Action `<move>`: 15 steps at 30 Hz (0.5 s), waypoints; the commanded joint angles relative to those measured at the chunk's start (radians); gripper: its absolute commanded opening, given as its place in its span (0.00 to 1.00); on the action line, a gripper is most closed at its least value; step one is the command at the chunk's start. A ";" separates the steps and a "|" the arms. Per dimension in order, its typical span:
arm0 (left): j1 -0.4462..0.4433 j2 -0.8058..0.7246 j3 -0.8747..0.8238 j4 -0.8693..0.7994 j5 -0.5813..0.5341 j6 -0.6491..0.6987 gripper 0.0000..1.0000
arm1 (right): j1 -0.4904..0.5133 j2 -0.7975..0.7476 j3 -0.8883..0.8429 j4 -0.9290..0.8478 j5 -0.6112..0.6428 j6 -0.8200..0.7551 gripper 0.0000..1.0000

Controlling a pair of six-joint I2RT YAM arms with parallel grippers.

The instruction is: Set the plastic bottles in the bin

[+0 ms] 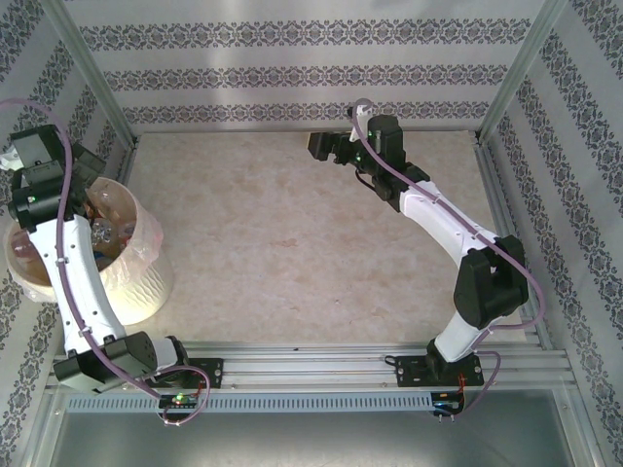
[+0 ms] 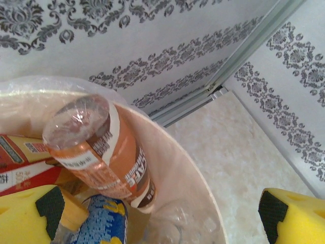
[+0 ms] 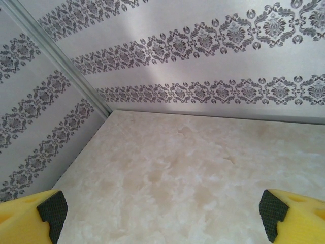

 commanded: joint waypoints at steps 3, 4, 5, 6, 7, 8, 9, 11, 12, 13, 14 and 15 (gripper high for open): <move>0.095 0.066 0.029 0.093 0.085 0.007 1.00 | 0.015 0.003 0.043 -0.014 0.019 -0.023 0.98; 0.103 0.081 0.032 0.108 0.106 0.012 1.00 | 0.016 0.001 0.043 -0.016 0.021 -0.025 0.98; 0.107 0.097 0.037 0.117 0.126 0.016 1.00 | 0.015 0.000 0.041 -0.017 0.023 -0.027 0.98; 0.108 0.115 0.046 0.118 0.135 0.020 1.00 | 0.017 -0.002 0.039 -0.015 0.027 -0.027 0.98; 0.109 0.130 0.052 0.113 0.137 0.020 1.00 | 0.017 -0.002 0.037 -0.015 0.027 -0.028 0.98; 0.109 0.145 0.054 0.108 0.135 0.018 1.00 | 0.018 -0.002 0.035 -0.014 0.029 -0.027 0.98; 0.109 0.155 0.050 0.103 0.130 0.012 1.00 | 0.017 -0.002 0.034 -0.013 0.030 -0.026 0.98; 0.111 0.166 0.029 0.090 0.117 -0.009 1.00 | 0.018 -0.003 0.031 -0.015 0.032 -0.026 0.98; 0.112 0.166 0.017 0.080 0.112 -0.021 1.00 | 0.020 -0.004 0.030 -0.016 0.032 -0.025 0.98; 0.112 0.163 0.006 0.074 0.110 -0.031 1.00 | 0.020 -0.005 0.029 -0.015 0.032 -0.028 0.98; 0.112 0.158 -0.009 0.071 0.108 -0.041 1.00 | 0.020 -0.007 0.028 -0.017 0.034 -0.032 0.98; 0.112 0.149 -0.022 0.070 0.108 -0.051 1.00 | 0.020 -0.009 0.028 -0.020 0.037 -0.036 0.98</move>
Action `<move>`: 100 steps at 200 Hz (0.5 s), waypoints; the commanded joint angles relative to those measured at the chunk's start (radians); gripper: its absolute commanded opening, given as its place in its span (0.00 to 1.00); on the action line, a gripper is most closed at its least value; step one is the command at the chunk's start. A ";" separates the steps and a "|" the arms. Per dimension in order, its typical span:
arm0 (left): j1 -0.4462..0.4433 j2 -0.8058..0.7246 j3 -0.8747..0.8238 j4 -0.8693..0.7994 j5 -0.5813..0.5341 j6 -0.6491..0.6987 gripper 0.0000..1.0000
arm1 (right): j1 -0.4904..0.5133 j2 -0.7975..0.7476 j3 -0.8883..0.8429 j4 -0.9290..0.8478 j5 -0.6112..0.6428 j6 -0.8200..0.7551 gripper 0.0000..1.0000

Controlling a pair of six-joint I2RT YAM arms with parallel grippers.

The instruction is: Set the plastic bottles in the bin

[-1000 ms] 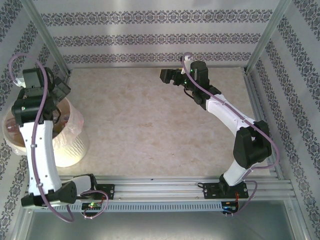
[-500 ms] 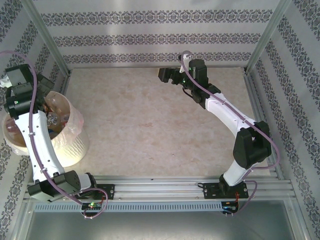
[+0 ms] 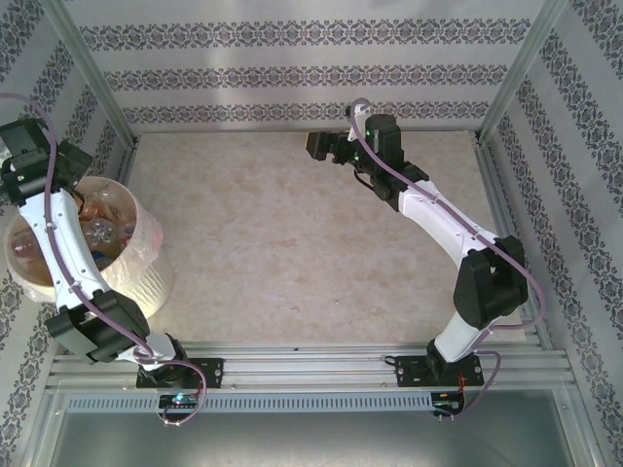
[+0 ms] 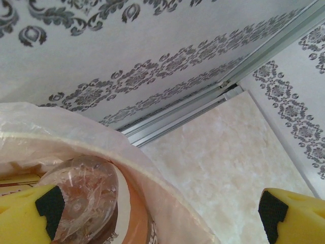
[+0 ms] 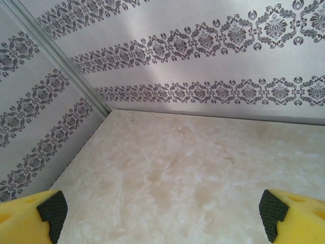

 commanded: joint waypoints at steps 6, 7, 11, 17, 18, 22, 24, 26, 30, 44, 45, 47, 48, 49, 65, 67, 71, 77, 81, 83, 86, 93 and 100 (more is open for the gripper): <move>0.010 -0.035 -0.044 -0.004 0.009 -0.049 1.00 | 0.012 -0.012 0.013 0.000 0.025 -0.034 0.98; 0.010 -0.036 -0.044 -0.005 0.010 -0.049 1.00 | 0.012 -0.012 0.013 0.000 0.025 -0.035 0.98; 0.009 -0.039 -0.044 -0.004 0.015 -0.051 1.00 | 0.012 -0.014 0.011 0.000 0.027 -0.036 0.98; 0.010 -0.045 -0.040 -0.002 0.025 -0.048 1.00 | 0.012 -0.015 0.010 0.000 0.027 -0.038 0.98; 0.010 -0.046 -0.040 -0.002 0.028 -0.047 1.00 | 0.012 -0.015 0.010 0.001 0.027 -0.039 0.98; 0.009 -0.050 -0.031 -0.003 0.036 -0.046 1.00 | 0.012 -0.017 0.008 0.001 0.028 -0.041 0.98; 0.009 -0.051 -0.027 -0.004 0.039 -0.044 1.00 | 0.012 -0.017 0.008 0.001 0.029 -0.040 0.98; 0.008 -0.053 -0.022 -0.007 0.041 -0.043 1.00 | 0.012 -0.018 0.007 0.001 0.029 -0.042 0.98; 0.007 -0.057 -0.011 -0.010 0.048 -0.041 1.00 | 0.012 -0.019 0.007 -0.001 0.029 -0.044 0.98; -0.006 -0.074 0.023 -0.014 0.062 -0.030 1.00 | 0.012 -0.026 -0.002 0.005 0.034 -0.046 0.98; -0.007 -0.076 0.025 -0.014 0.063 -0.029 1.00 | 0.012 -0.026 -0.002 0.005 0.034 -0.045 0.98; -0.010 -0.080 0.030 -0.014 0.063 -0.028 1.00 | 0.012 -0.027 -0.004 0.007 0.034 -0.045 0.98; -0.011 -0.081 0.032 -0.014 0.064 -0.027 1.00 | 0.012 -0.028 -0.005 0.008 0.035 -0.045 0.98; -0.013 -0.083 0.034 -0.014 0.064 -0.026 1.00 | 0.012 -0.028 -0.006 0.009 0.035 -0.045 0.98; -0.043 -0.114 0.058 -0.004 0.071 -0.015 1.00 | 0.012 -0.040 -0.020 0.022 0.038 -0.043 0.98; -0.048 -0.118 0.060 -0.004 0.073 -0.013 1.00 | 0.012 -0.041 -0.022 0.023 0.040 -0.043 0.98; -0.058 -0.126 0.063 0.000 0.075 -0.010 1.00 | 0.012 -0.043 -0.025 0.027 0.040 -0.044 0.98; -0.073 -0.138 0.066 0.006 0.081 -0.006 1.00 | 0.012 -0.047 -0.030 0.029 0.043 -0.044 0.98; -0.087 -0.147 0.068 0.010 0.086 -0.004 1.00 | 0.013 -0.050 -0.032 0.029 0.045 -0.045 0.98; -0.093 -0.151 0.068 0.012 0.088 -0.002 1.00 | 0.013 -0.051 -0.033 0.030 0.046 -0.045 0.98; -0.104 -0.158 0.068 0.016 0.091 0.000 1.00 | 0.013 -0.053 -0.035 0.030 0.047 -0.046 0.98; -0.134 -0.171 0.065 0.030 0.099 0.005 1.00 | 0.010 -0.060 -0.041 0.032 0.051 -0.048 0.98; -0.169 -0.186 0.060 0.047 0.108 0.020 1.00 | 0.010 -0.067 -0.047 0.035 0.056 -0.050 0.98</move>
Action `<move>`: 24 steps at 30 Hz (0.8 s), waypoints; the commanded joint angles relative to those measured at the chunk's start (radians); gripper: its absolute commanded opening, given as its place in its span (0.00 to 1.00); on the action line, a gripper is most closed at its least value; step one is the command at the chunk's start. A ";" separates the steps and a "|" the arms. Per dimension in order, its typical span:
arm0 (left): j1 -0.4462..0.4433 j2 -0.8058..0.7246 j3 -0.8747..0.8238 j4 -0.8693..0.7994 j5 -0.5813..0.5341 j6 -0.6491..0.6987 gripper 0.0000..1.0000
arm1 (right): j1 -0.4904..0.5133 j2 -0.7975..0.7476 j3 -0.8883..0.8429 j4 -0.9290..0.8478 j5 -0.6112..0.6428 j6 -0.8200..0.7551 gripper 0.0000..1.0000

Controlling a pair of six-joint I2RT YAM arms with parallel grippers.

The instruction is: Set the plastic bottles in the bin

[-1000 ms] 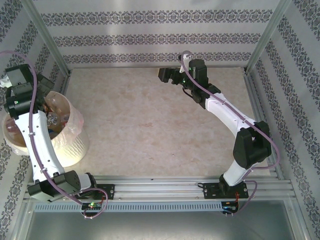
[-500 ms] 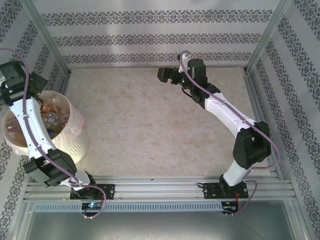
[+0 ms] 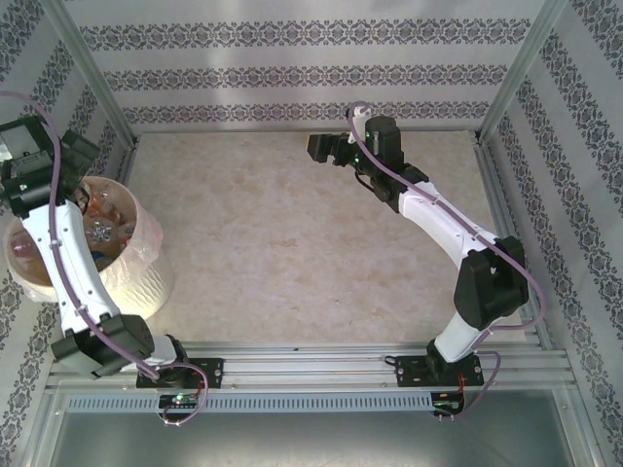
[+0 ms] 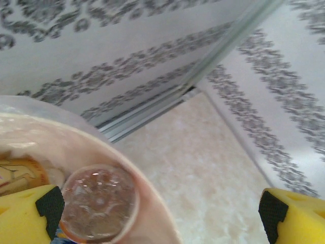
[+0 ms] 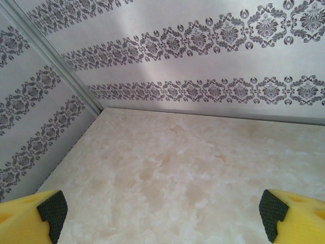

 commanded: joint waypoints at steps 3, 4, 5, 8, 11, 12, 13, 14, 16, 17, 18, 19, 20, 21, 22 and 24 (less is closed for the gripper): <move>-0.176 -0.098 0.015 0.081 0.047 0.063 1.00 | 0.006 -0.077 -0.043 0.047 0.038 -0.022 0.98; -0.221 -0.109 0.006 0.104 0.048 0.077 1.00 | 0.002 -0.087 -0.056 0.057 0.043 -0.018 0.98; -0.268 -0.116 -0.006 0.128 0.053 0.089 1.00 | -0.001 -0.100 -0.071 0.065 0.050 -0.014 0.98; -0.396 -0.125 -0.045 0.204 0.064 0.125 1.00 | -0.015 -0.141 -0.123 0.099 0.075 0.002 0.98; -0.526 -0.125 -0.103 0.290 0.062 0.177 1.00 | -0.038 -0.190 -0.197 0.137 0.113 0.019 0.98; -0.570 -0.121 -0.130 0.325 0.056 0.196 1.00 | -0.052 -0.216 -0.230 0.151 0.134 0.026 0.98; -0.612 -0.118 -0.159 0.356 0.053 0.212 1.00 | -0.062 -0.233 -0.252 0.160 0.145 0.033 0.98; -0.645 -0.113 -0.191 0.396 0.052 0.228 1.00 | -0.080 -0.260 -0.288 0.171 0.165 0.041 0.98; -0.701 -0.101 -0.252 0.459 0.040 0.251 1.00 | -0.116 -0.307 -0.344 0.176 0.198 0.049 0.98; -0.721 -0.093 -0.281 0.486 0.035 0.265 1.00 | -0.134 -0.329 -0.368 0.171 0.219 0.047 0.98; -0.742 -0.084 -0.316 0.514 0.022 0.284 1.00 | -0.153 -0.353 -0.396 0.164 0.243 0.042 0.98; -0.756 -0.076 -0.356 0.547 0.005 0.303 1.00 | -0.174 -0.378 -0.424 0.155 0.271 0.032 0.98; -0.767 -0.073 -0.392 0.575 -0.016 0.321 1.00 | -0.196 -0.400 -0.451 0.144 0.294 0.014 0.98; -0.769 -0.072 -0.437 0.610 -0.039 0.338 1.00 | -0.215 -0.421 -0.476 0.131 0.321 0.000 0.98; -0.769 -0.078 -0.489 0.658 -0.066 0.355 1.00 | -0.235 -0.440 -0.500 0.115 0.356 -0.012 0.98; -0.769 -0.096 -0.588 0.759 -0.106 0.406 1.00 | -0.272 -0.468 -0.553 0.110 0.407 -0.038 0.98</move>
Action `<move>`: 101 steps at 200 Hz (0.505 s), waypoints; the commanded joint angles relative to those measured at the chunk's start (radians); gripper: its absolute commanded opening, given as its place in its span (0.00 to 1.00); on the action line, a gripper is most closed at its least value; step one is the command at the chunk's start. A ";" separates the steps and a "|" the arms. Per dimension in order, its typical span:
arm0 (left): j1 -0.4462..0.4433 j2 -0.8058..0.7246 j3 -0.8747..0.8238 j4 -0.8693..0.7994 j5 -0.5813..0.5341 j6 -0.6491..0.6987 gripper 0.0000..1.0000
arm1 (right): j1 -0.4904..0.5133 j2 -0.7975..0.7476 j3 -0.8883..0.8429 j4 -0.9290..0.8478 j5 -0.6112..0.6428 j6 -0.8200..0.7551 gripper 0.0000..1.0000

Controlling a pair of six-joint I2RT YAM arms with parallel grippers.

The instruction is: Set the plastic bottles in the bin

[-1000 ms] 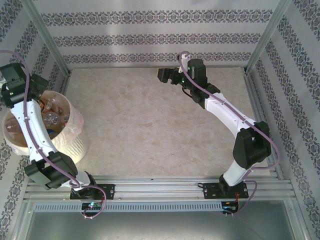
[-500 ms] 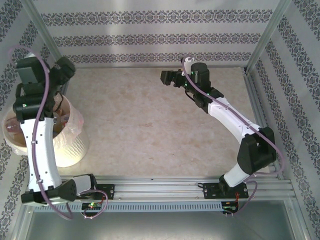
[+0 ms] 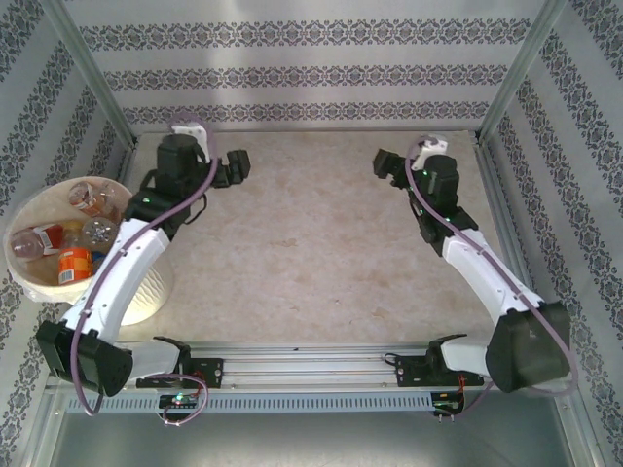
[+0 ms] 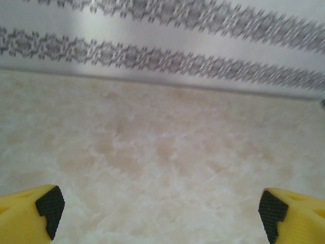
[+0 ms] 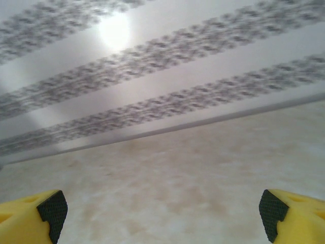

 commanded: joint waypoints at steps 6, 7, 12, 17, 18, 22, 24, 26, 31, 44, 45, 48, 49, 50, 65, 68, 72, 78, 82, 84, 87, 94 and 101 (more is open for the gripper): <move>-0.006 -0.029 -0.156 0.270 -0.129 0.154 1.00 | -0.074 -0.069 -0.113 -0.006 0.185 -0.060 0.98; -0.005 -0.030 -0.161 0.273 -0.131 0.157 1.00 | -0.076 -0.069 -0.117 -0.006 0.190 -0.061 0.98; -0.006 -0.030 -0.180 0.286 -0.145 0.174 1.00 | -0.090 -0.074 -0.134 -0.004 0.217 -0.065 0.98; -0.003 -0.028 -0.197 0.293 -0.155 0.187 1.00 | -0.103 -0.076 -0.155 -0.001 0.239 -0.069 0.98; -0.003 -0.027 -0.200 0.294 -0.156 0.191 1.00 | -0.107 -0.076 -0.159 -0.001 0.244 -0.070 0.98; -0.002 -0.023 -0.209 0.297 -0.164 0.203 1.00 | -0.120 -0.076 -0.173 0.001 0.257 -0.073 0.98; 0.000 -0.021 -0.213 0.298 -0.168 0.207 1.00 | -0.126 -0.076 -0.179 0.001 0.263 -0.075 0.98; 0.002 -0.019 -0.219 0.299 -0.171 0.212 1.00 | -0.133 -0.075 -0.185 0.000 0.269 -0.076 0.98; 0.007 -0.012 -0.225 0.291 -0.180 0.216 1.00 | -0.149 -0.071 -0.199 0.000 0.278 -0.079 0.98; 0.028 0.012 -0.218 0.230 -0.188 0.216 1.00 | -0.187 -0.050 -0.227 0.004 0.280 -0.089 0.98; 0.030 0.013 -0.218 0.225 -0.189 0.217 1.00 | -0.190 -0.047 -0.228 0.006 0.280 -0.090 0.98; 0.034 0.017 -0.219 0.215 -0.195 0.217 1.00 | -0.201 -0.035 -0.233 0.010 0.272 -0.093 0.98; 0.035 0.020 -0.220 0.211 -0.198 0.217 1.00 | -0.201 -0.035 -0.233 0.010 0.272 -0.093 0.98; 0.036 0.021 -0.221 0.210 -0.201 0.217 1.00 | -0.205 -0.031 -0.234 0.012 0.268 -0.095 0.98; 0.055 0.034 -0.256 0.202 -0.214 0.213 1.00 | -0.243 0.033 -0.244 0.046 0.162 -0.141 0.98; 0.059 0.034 -0.267 0.208 -0.210 0.217 1.00 | -0.247 0.049 -0.245 0.059 0.144 -0.146 0.98; 0.062 0.035 -0.285 0.221 -0.210 0.224 1.00 | -0.250 0.068 -0.246 0.072 0.126 -0.155 0.98; 0.063 0.033 -0.315 0.250 -0.212 0.242 1.00 | -0.252 0.102 -0.247 0.096 0.101 -0.164 0.98; 0.064 0.030 -0.334 0.272 -0.213 0.253 1.00 | -0.254 0.122 -0.246 0.112 0.079 -0.168 0.98; 0.065 0.029 -0.344 0.282 -0.215 0.257 1.00 | -0.254 0.133 -0.246 0.121 0.069 -0.170 0.98; 0.066 0.027 -0.358 0.298 -0.219 0.262 1.00 | -0.255 0.144 -0.247 0.133 0.059 -0.173 0.98; 0.070 0.025 -0.387 0.329 -0.223 0.269 1.00 | -0.250 0.174 -0.228 0.126 0.024 -0.221 0.98; 0.081 0.026 -0.410 0.351 -0.222 0.269 1.00 | -0.248 0.193 -0.210 0.115 0.022 -0.233 0.98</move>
